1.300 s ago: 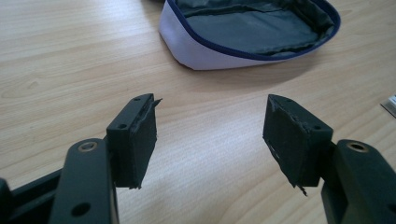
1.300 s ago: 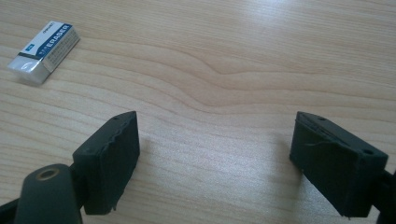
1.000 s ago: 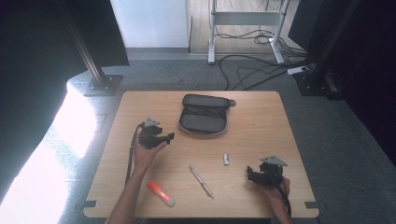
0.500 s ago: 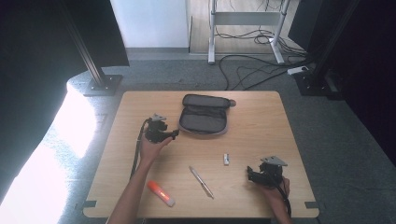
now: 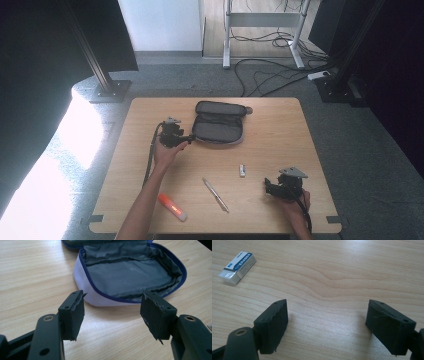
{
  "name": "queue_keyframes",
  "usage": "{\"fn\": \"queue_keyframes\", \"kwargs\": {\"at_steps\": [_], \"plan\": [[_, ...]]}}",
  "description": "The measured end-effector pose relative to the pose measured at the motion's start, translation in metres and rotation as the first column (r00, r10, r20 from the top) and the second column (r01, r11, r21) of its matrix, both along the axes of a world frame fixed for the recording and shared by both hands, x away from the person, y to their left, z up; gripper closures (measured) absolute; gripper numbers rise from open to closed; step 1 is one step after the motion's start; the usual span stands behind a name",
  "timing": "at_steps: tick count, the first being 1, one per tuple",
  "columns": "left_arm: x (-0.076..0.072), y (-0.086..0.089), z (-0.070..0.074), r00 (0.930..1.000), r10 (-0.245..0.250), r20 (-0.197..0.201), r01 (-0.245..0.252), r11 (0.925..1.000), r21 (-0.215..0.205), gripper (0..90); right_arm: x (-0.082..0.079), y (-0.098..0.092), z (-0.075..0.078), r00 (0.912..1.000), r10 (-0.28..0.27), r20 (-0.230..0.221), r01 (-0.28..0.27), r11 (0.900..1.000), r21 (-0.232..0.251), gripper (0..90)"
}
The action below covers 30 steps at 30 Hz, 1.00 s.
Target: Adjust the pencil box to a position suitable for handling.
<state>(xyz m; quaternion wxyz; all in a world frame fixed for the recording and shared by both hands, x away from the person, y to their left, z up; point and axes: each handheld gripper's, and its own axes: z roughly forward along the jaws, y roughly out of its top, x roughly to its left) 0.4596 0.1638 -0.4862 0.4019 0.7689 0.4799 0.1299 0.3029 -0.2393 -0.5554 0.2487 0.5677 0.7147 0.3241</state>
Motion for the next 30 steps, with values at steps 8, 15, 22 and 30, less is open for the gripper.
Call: {"fn": "queue_keyframes", "kwargs": {"at_steps": [8, 15, 22, 30], "plan": [[0.013, -0.004, -0.009, 0.9997, 0.014, -0.02, -0.014, 0.9994, 0.032, 36.8, 0.0, 0.0, 0.0, 1.0, 0.002, 0.001, -0.002, 1.0, 0.0, 17.6], [0.024, -0.007, -0.017, 0.9993, 0.02, -0.032, -0.019, 0.9994, 0.027, 37.1, 0.0, 0.0, 0.0, 1.0, 0.006, 0.004, -0.006, 1.0, -0.001, 18.7], [0.034, -0.007, -0.021, 0.9986, 0.02, -0.05, -0.019, 0.9994, 0.029, 36.6, 0.0, 0.0, 0.0, 1.0, 0.006, 0.004, -0.006, 1.0, -0.002, 18.8], [0.049, -0.017, -0.02, 0.999, 0.015, -0.041, -0.014, 0.9989, 0.046, 36.8, -0.001, 0.0, 0.0, 1.0, 0.003, 0.004, -0.003, 1.0, -0.005, 19.6]]}}
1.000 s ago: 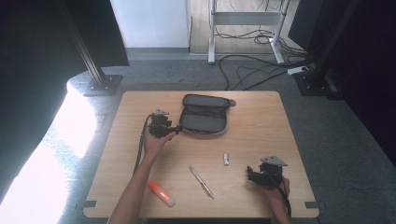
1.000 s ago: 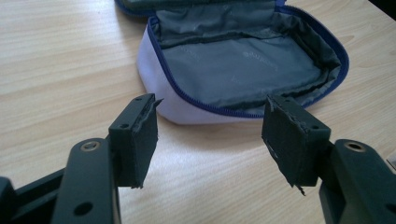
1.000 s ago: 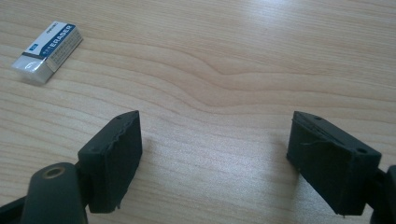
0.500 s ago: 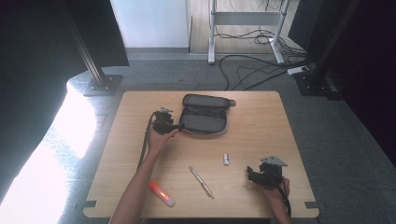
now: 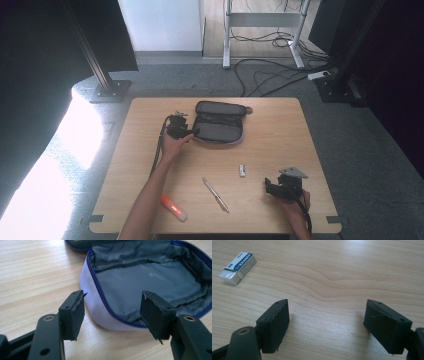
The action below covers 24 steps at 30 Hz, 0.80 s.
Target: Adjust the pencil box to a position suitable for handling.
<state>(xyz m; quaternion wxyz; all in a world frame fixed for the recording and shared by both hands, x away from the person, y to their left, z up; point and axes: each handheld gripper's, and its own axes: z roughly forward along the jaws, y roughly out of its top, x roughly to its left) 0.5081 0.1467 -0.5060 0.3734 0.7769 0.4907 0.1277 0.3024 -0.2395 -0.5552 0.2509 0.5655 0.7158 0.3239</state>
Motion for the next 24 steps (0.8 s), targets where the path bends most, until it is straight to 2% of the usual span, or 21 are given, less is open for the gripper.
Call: {"fn": "queue_keyframes", "kwargs": {"at_steps": [6, 10, 16, 19, 24], "plan": [[0.011, -0.011, -0.009, 0.9999, 0.002, -0.015, -0.002, 1.0, 0.007, 39.6, -0.001, 0.001, 0.0, 1.0, -0.004, 0.005, 0.004, 1.0, 0.004, 21.8], [0.015, -0.015, -0.016, 0.9997, 0.013, -0.023, -0.012, 0.9994, 0.033, 47.2, -0.001, 0.001, 0.0, 1.0, -0.004, 0.003, 0.004, 1.0, 0.005, 21.7], [0.017, -0.013, -0.017, 0.9993, 0.03, -0.02, -0.03, 0.9988, 0.039, 59.2, -0.001, 0.001, 0.0, 1.0, -0.003, 0.003, 0.003, 1.0, 0.005, 21.3], [0.02, -0.01, -0.02, 0.9981, 0.054, -0.029, -0.052, 0.997, 0.058, 58.7, 0.001, 0.001, 0.0, 1.0, 0.001, 0.004, -0.001, 1.0, 0.004, 20.7], [0.023, -0.006, -0.025, 0.997, 0.059, -0.05, -0.057, 0.9971, 0.05, 56.6, 0.001, 0.001, 0.0, 1.0, 0.002, 0.003, -0.002, 1.0, 0.004, 20.7]]}}
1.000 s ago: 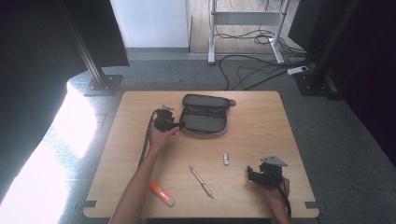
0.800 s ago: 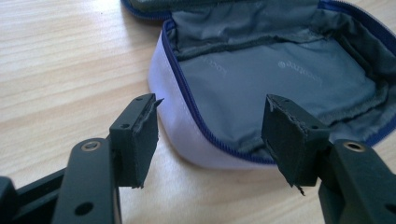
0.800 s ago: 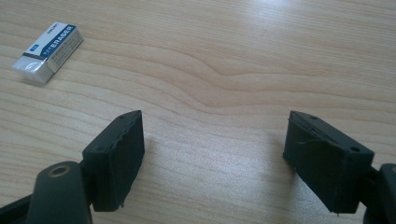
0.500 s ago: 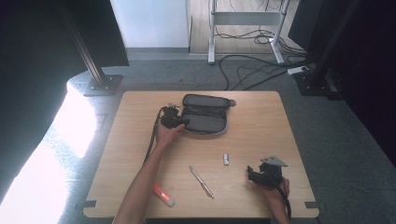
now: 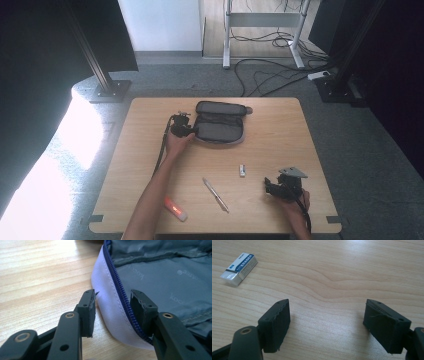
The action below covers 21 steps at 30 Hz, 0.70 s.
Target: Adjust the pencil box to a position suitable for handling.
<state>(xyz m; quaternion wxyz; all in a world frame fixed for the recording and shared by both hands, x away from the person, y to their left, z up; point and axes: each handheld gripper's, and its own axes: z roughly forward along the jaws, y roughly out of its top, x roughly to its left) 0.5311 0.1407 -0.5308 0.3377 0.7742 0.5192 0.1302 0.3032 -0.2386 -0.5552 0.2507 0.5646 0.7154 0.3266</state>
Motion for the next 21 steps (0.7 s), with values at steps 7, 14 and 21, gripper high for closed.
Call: {"fn": "queue_keyframes", "kwargs": {"at_steps": [7, 14, 21], "plan": [[0.001, -0.002, -0.002, 1.0, 0.003, -0.001, -0.003, 0.9999, 0.01, 65.6, 0.0, 0.0, 0.0, 1.0, 0.004, -0.002, -0.004, 1.0, 0.002, 20.6], [0.001, -0.002, -0.002, 0.9999, 0.015, -0.006, -0.015, 0.9999, 0.007, 67.6, 0.011, -0.001, 0.002, 0.9998, 0.008, -0.019, -0.007, 0.999, 0.036, 18.9], [0.001, -0.002, -0.002, 0.9998, 0.018, -0.011, -0.018, 0.9998, 0.006, 68.1, 0.032, 0.002, 0.025, 0.9981, 0.012, 0.06, -0.017, 0.997, 0.081, 22.2]]}}
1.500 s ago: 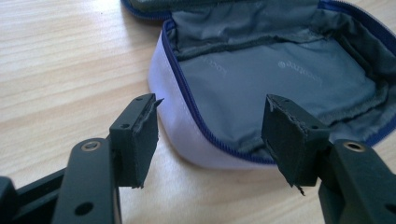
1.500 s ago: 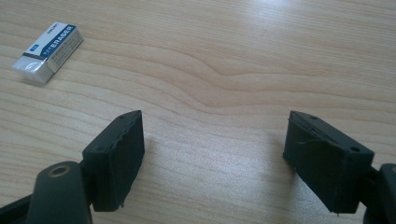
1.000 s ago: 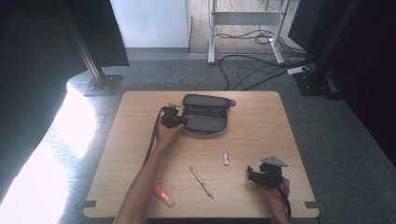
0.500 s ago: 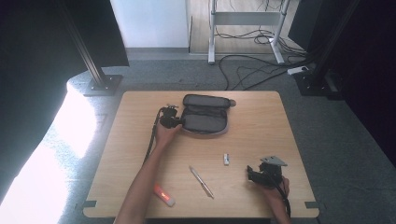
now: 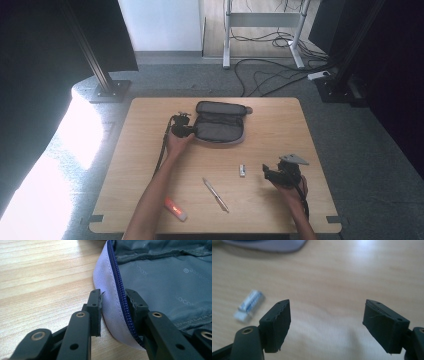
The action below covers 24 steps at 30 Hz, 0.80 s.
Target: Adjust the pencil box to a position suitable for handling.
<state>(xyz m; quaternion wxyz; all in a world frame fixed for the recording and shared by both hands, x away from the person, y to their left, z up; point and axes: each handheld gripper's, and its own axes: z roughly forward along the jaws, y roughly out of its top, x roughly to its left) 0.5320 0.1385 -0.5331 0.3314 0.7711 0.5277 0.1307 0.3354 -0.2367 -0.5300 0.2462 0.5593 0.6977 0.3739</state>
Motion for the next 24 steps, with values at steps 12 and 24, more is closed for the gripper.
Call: {"fn": "queue_keyframes", "kwargs": {"at_steps": [12, 24], "plan": [[0.0, 0.0, 0.0, 1.0, -0.002, 0.0, 0.002, 1.0, 0.003, 68.9, 0.037, 0.016, 0.017, 0.9982, 0.059, 0.014, -0.06, 0.997, 0.041, 28.9], [0.0, 0.002, 0.0, 1.0, 0.0, -0.004, 0.0, 0.9999, -0.012, 70.6, 0.075, 0.03, 0.025, 0.9984, 0.057, 0.003, -0.057, 0.996, 0.063, 36.1]]}}
